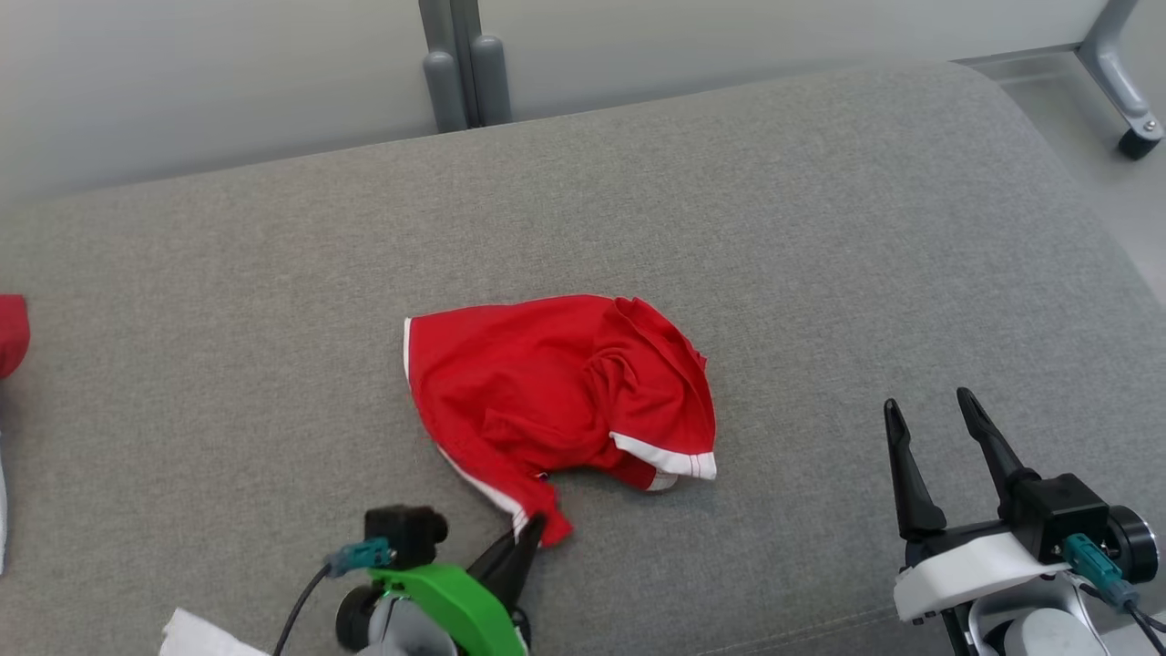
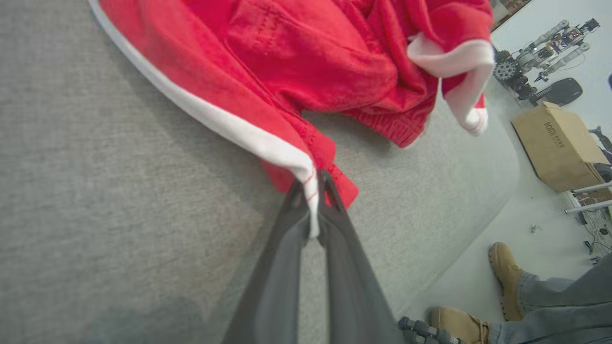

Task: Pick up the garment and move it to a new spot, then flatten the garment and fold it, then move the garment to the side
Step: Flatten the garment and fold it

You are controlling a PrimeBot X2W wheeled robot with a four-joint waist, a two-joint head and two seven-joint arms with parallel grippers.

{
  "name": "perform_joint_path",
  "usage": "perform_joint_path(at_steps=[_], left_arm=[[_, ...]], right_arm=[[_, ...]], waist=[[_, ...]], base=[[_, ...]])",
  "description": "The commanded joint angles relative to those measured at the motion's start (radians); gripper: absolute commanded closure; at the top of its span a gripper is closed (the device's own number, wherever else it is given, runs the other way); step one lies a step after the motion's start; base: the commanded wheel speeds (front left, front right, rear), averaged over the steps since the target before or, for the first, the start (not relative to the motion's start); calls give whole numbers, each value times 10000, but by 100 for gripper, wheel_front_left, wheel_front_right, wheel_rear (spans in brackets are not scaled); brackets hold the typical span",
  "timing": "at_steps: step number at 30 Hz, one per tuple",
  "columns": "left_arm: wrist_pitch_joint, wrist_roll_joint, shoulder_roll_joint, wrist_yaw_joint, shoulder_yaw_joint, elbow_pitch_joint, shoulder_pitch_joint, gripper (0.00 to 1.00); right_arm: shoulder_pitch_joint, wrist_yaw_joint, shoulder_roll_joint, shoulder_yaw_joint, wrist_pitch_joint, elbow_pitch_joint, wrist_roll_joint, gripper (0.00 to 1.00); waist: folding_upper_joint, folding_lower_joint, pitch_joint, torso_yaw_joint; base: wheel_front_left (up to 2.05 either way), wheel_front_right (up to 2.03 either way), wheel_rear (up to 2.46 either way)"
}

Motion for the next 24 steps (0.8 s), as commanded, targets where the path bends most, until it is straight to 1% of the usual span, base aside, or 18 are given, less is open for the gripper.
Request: perform_joint_path(at_steps=[1, 6, 8, 11, 14, 18, 23, 24], left_arm=[[125, -140, 93, -28, -281, -427, -374, 100], [608, -367, 91, -28, -1215, -1795, -1390, 100], [815, -366, -77, -28, -1483, -2118, -1885, 100], [1103, -430, -382, -26, -1638, -2249, -2785, 100], [1214, -518, -725, -24, -1482, -1955, -3764, 100], [1114, -156, -1032, 147, -1447, -1174, -5075, 100], [925, 359, -1211, 235, -2075, 207, -6288, 100], [925, 359, -1211, 235, -2075, 207, -6288, 100]], right_arm=[[-117, -7, 34, 25, -33, -19, -7, 0], [-303, -7, 102, 144, -33, -3, 26, 0], [-399, -7, 147, 226, -33, 33, 55, 0], [-600, -7, 220, 363, -33, 58, 105, 0], [-800, -7, 320, 521, -33, 95, 162, 0], [-1031, -7, 399, 686, -33, 165, 265, 0], [-1214, -7, 453, 852, -33, 244, 399, 0], [-1214, -7, 453, 852, -33, 244, 399, 0]], waist=[[-1, 0, 97, -143], [-1, 0, 261, -498], [-1, 0, 345, -713], [-1, 0, 556, -1092], [-1, 0, 797, -1517], [-1, 0, 1137, -2077], [-1, 0, 1538, -2649], [-1, 0, 1538, -2649]], base=[[0, 0, 0], [0, 0, 0], [0, 0, 0], [0, 0, 0], [0, 0, 0], [0, 0, 0], [0, 0, 0], [0, 0, 0]])
